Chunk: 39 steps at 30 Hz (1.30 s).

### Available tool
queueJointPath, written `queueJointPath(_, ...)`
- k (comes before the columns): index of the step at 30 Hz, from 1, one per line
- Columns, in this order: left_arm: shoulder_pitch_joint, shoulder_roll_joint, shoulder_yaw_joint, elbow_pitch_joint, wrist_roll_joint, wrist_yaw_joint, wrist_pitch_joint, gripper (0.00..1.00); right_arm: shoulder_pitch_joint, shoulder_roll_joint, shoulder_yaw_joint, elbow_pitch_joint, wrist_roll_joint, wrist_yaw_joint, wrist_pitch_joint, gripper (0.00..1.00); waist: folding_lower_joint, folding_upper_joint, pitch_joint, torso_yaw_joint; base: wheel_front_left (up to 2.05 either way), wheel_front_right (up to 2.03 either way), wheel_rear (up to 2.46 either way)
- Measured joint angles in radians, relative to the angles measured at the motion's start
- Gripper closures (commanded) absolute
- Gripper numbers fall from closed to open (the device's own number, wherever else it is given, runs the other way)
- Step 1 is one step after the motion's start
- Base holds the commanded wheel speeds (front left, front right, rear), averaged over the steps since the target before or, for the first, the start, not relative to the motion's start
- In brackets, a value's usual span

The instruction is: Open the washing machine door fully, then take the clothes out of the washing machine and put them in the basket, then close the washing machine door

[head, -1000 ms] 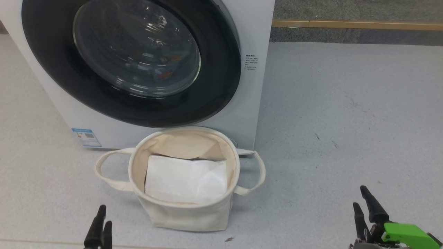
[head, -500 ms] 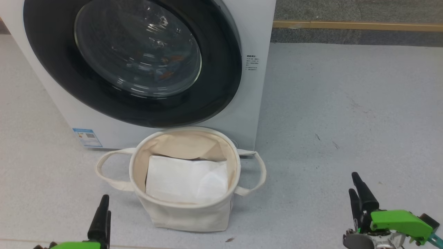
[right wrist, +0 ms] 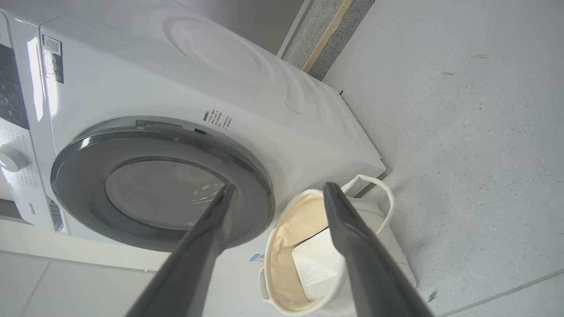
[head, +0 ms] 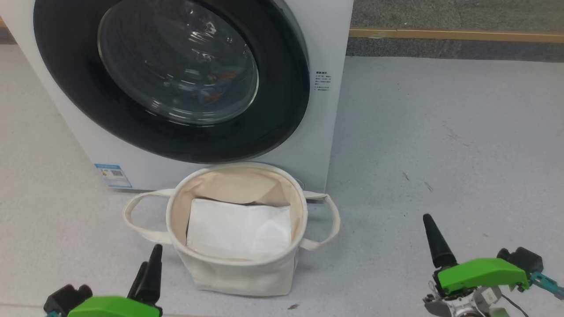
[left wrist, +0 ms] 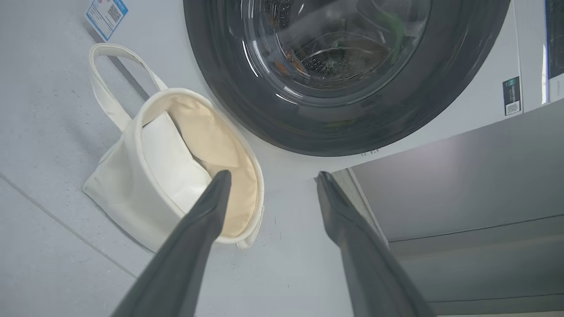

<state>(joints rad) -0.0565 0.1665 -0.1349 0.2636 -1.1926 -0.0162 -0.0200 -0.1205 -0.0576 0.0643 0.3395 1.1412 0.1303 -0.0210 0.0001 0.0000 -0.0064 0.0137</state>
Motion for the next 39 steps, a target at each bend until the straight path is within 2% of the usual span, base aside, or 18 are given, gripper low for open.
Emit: queueJointPath(39,-0.05,0.118,-0.163,-0.013,0.381,0.114,-0.107,0.0,-0.059,-0.002,0.118,-0.004,-0.472,0.0,-0.095,0.0,0.0,0.0,-0.001,0.017,0.0,0.0,0.0)
